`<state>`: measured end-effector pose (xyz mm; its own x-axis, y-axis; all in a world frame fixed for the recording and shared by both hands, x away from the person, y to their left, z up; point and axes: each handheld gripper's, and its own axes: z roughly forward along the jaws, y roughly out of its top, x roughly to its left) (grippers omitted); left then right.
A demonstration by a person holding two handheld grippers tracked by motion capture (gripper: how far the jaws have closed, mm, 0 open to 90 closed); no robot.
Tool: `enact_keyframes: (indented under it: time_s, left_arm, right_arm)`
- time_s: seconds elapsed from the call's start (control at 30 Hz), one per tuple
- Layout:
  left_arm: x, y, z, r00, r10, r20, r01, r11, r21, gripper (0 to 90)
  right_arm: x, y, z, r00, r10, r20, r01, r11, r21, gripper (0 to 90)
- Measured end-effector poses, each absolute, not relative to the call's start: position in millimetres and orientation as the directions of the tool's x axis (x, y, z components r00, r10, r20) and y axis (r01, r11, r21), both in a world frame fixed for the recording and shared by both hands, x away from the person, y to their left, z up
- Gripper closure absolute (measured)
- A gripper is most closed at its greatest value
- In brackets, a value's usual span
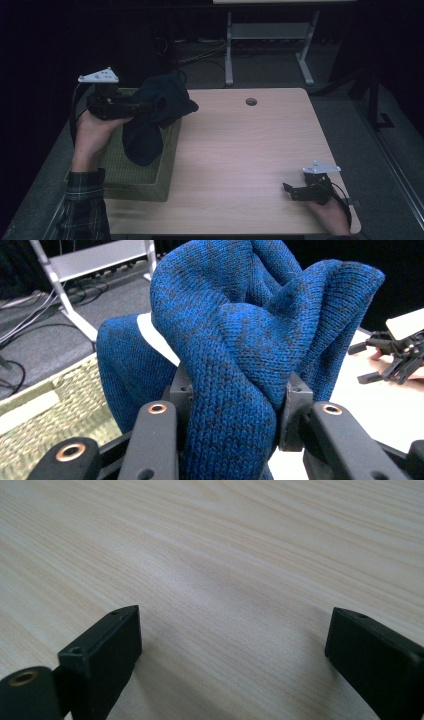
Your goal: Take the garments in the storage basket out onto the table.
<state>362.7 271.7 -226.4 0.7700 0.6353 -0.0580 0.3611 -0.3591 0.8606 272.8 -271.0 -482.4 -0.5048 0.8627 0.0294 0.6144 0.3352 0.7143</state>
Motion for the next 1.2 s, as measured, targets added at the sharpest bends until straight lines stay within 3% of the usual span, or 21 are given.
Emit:
enact_keyframes:
  time_s: [0.7,1.2]
  left_arm:
    - [366.7,217.2,-216.4,0.836,0.545,-0.064,0.305,-0.364,0.88,61.3]
    - [366.9,175.4,-229.1,0.873,0.484,-0.068,0.276,-0.373,0.886,61.3]
  right_arm:
    - [272.8,-271.0,-482.4,-0.505,0.863,0.029,0.614,0.335,0.714,7.6]
    - [272.8,-271.0,-482.4,-0.505,0.863,0.03,0.615,0.335,0.714,7.6]
